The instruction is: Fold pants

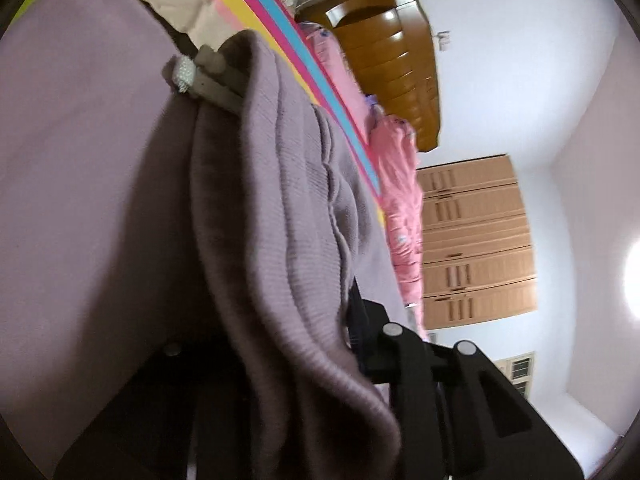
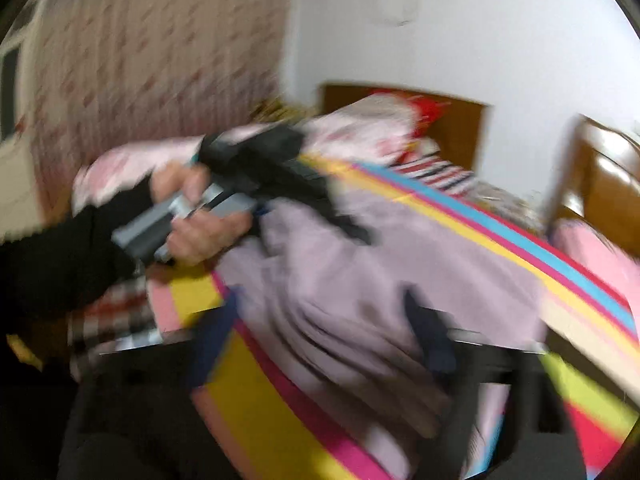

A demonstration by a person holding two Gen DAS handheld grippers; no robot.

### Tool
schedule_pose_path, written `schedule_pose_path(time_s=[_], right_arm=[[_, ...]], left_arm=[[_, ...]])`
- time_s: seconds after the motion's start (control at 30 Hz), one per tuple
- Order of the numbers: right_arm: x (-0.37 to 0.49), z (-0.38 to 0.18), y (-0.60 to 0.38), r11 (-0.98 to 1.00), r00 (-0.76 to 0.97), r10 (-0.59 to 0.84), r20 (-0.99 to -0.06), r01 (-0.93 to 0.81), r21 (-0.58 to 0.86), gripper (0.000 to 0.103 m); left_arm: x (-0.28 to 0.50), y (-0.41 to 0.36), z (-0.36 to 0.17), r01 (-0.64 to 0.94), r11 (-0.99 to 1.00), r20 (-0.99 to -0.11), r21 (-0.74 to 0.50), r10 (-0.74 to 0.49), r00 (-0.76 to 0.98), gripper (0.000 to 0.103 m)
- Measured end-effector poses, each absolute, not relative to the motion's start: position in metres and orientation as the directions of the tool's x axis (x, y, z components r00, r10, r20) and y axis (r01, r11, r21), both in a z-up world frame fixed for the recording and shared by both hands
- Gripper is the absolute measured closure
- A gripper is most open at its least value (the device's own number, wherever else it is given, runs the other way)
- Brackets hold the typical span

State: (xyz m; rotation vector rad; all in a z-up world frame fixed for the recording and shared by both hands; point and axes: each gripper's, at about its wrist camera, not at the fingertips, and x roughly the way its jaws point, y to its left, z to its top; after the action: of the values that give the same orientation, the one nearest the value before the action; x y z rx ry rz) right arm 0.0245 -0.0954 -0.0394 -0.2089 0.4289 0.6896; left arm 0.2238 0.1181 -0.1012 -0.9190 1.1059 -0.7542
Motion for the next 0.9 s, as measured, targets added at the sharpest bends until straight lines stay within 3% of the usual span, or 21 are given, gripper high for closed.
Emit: schedule_pose_path(time_s=[0.1, 0.2, 0.23, 0.33, 0.5, 0.67, 0.77, 0.9], right_arm=[[0.005, -0.042, -0.166, 0.859, 0.778, 0.508, -0.370, -0.490, 0.149, 0.009], [-0.003, -0.059, -0.212, 0.925, 0.824, 0.373, -0.426, -0.295, 0.239, 0.008], [-0.005, -0.070, -0.224, 0.948, 0.821, 0.305, -0.484, -0.211, 0.239, 0.008], [-0.008, -0.086, -0.224, 0.974, 0.802, 0.214, -0.557, -0.135, 0.181, 0.008], [0.003, -0.084, -0.184, 0.974, 0.802, 0.228, -0.552, -0.198, 0.113, 0.009], [0.026, -0.094, -0.155, 0.990, 0.804, 0.111, -0.585, -0.139, -0.004, 0.009], [0.032, -0.102, -0.144, 0.992, 0.809, 0.024, -0.587, -0.094, -0.090, 0.009], [0.034, -0.104, -0.148, 0.994, 0.809, -0.044, -0.587, -0.026, -0.110, 0.009]], left_arm=[[0.223, 0.116, -0.098, 0.078, 0.463, -0.422, -0.883, -0.855, 0.300, 0.077], [0.220, 0.121, -0.096, 0.114, 0.460, -0.406, -0.880, -0.856, 0.322, 0.077], [0.220, 0.120, -0.096, 0.121, 0.457, -0.400, -0.881, -0.856, 0.327, 0.077], [0.217, 0.120, -0.094, 0.122, 0.458, -0.396, -0.881, -0.853, 0.340, 0.077], [0.208, 0.124, -0.097, 0.116, 0.454, -0.393, -0.884, -0.853, 0.342, 0.077], [0.212, 0.120, -0.095, 0.104, 0.463, -0.403, -0.880, -0.846, 0.350, 0.076], [0.209, 0.114, -0.081, 0.085, 0.548, -0.487, -0.832, -0.796, 0.359, 0.077], [0.205, 0.085, -0.012, 0.238, 0.658, -0.558, -0.714, -0.741, 0.373, 0.081]])
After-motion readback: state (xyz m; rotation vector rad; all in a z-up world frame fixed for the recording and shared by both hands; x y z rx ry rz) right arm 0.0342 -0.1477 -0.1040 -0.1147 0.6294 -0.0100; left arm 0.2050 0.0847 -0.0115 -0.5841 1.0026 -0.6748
